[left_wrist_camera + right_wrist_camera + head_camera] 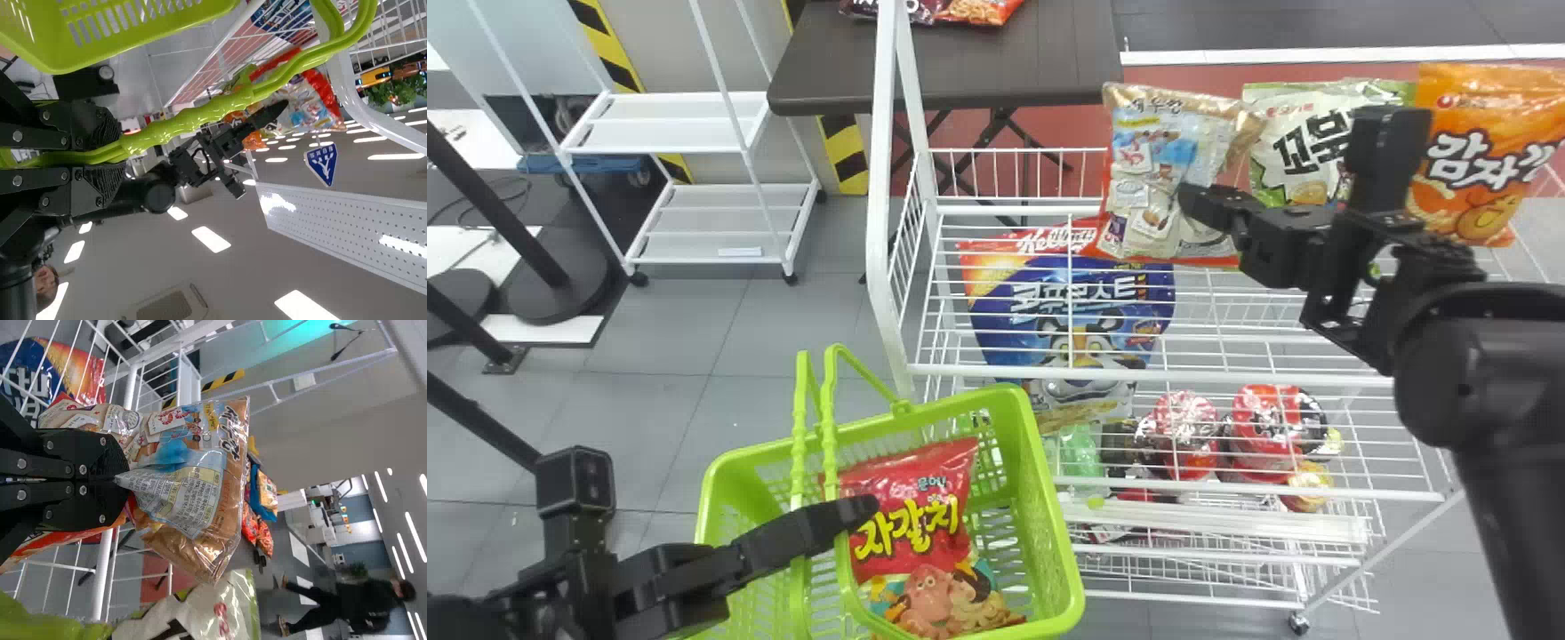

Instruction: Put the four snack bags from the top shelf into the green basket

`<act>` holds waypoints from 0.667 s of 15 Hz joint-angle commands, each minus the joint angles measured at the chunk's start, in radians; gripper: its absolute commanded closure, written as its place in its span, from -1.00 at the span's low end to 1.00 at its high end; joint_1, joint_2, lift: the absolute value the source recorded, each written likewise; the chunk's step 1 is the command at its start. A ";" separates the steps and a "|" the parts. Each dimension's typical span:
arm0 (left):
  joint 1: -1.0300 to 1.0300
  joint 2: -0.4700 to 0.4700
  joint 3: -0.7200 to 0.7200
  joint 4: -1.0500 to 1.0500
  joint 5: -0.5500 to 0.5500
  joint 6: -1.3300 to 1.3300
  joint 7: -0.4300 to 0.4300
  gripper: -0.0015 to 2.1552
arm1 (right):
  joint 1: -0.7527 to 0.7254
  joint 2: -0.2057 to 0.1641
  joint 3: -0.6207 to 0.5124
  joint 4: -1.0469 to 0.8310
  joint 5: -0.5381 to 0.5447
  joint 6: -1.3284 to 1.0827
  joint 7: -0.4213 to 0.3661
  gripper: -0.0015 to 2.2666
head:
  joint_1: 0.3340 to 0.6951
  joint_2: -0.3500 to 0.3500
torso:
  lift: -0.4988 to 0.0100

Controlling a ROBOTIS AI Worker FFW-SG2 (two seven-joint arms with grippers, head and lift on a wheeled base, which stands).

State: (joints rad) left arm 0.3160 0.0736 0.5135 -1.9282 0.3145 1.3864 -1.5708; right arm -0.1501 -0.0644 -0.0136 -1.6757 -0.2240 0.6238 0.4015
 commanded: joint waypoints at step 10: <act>-0.003 0.000 -0.003 0.002 0.002 0.003 -0.010 0.99 | 0.251 -0.002 0.155 -0.446 -0.262 0.468 0.060 0.98 | 1.00 0.80 | 0.96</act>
State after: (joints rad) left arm 0.3123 0.0733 0.5110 -1.9267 0.3145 1.3890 -1.5708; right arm 0.1150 -0.0675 0.1008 -2.1302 -0.4844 1.0662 0.4628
